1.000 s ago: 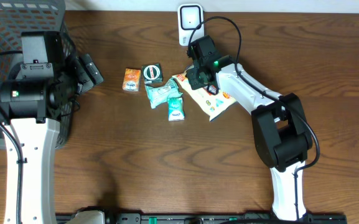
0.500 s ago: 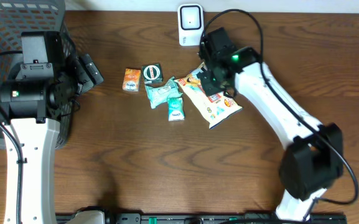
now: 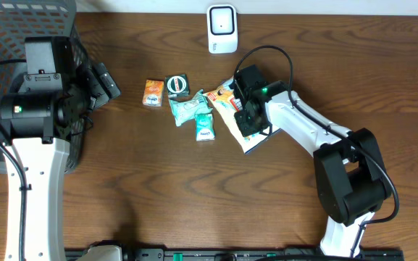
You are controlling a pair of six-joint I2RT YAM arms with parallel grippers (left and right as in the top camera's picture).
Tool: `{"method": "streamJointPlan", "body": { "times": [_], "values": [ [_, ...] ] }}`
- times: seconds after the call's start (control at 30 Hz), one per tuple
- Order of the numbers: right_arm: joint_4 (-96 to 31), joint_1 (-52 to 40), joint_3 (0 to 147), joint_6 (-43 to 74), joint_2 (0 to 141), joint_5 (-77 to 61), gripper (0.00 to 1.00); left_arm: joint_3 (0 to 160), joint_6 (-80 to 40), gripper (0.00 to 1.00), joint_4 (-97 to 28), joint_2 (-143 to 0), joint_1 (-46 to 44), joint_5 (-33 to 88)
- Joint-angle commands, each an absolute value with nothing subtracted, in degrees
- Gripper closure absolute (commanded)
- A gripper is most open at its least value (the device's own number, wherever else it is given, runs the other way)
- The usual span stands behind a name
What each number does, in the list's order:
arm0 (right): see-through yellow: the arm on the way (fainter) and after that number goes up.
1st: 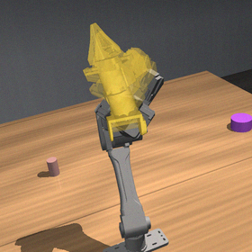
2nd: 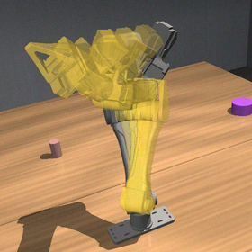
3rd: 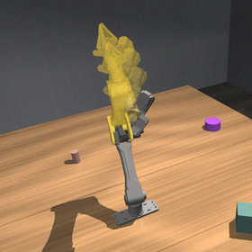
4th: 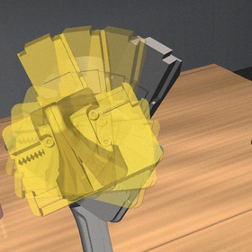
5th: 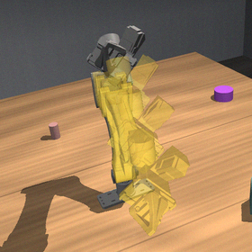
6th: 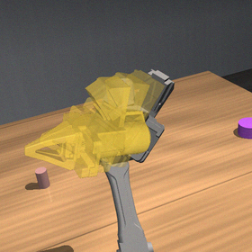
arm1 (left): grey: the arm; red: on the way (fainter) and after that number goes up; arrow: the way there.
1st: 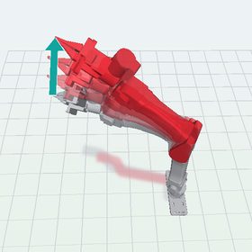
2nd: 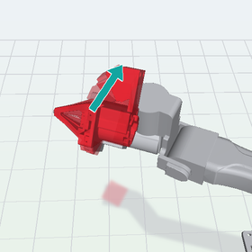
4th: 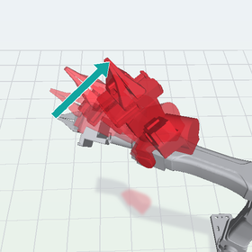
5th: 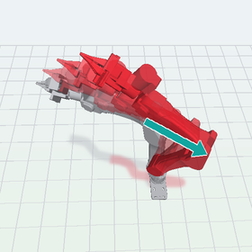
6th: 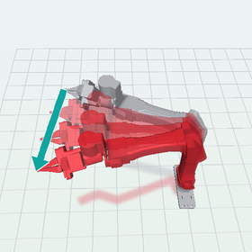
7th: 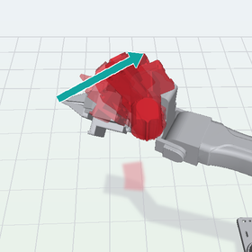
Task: Scan the item barcode
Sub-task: 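Push the yellow bag toward the wipes packs with the right gripper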
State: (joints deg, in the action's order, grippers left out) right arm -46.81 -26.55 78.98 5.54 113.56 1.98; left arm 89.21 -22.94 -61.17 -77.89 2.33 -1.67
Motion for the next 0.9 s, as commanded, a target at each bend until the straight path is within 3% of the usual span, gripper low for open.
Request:
{"method": "streamJointPlan", "body": {
  "times": [0.0,0.23,0.43,0.6,0.8,0.87],
  "values": [
    [-51.03,-26.61,81.91,5.08,112.25,3.57,0.99,89.21,-23.46,0.02,-61.25,-77.56,2.61,-2.0],
    [-58.94,-26.52,91.94,5.08,108.16,5.69,0.96,89.21,-23.44,0.03,-61.25,-77.56,2.61,-2.0],
    [-50.96,-27.68,91.83,5.52,107.5,-0.32,0.53,89.21,-23.44,0.02,-61.25,-77.56,2.61,-2.0],
    [-48.27,-29.15,90.72,5.5,109.06,0.73,0.29,89.21,-23.46,0.03,-61.25,-77.56,2.61,-2.0],
    [-45.74,-31.51,87.99,5.52,109.84,13.04,0.01,89.21,-23.44,0.02,-61.25,-77.56,2.61,-2.0],
    [-45.6,-32.71,87.7,6.72,109.84,19.73,0.01,89.21,-23.44,0.02,-61.25,-77.56,2.61,-2.0]
  ]
}}
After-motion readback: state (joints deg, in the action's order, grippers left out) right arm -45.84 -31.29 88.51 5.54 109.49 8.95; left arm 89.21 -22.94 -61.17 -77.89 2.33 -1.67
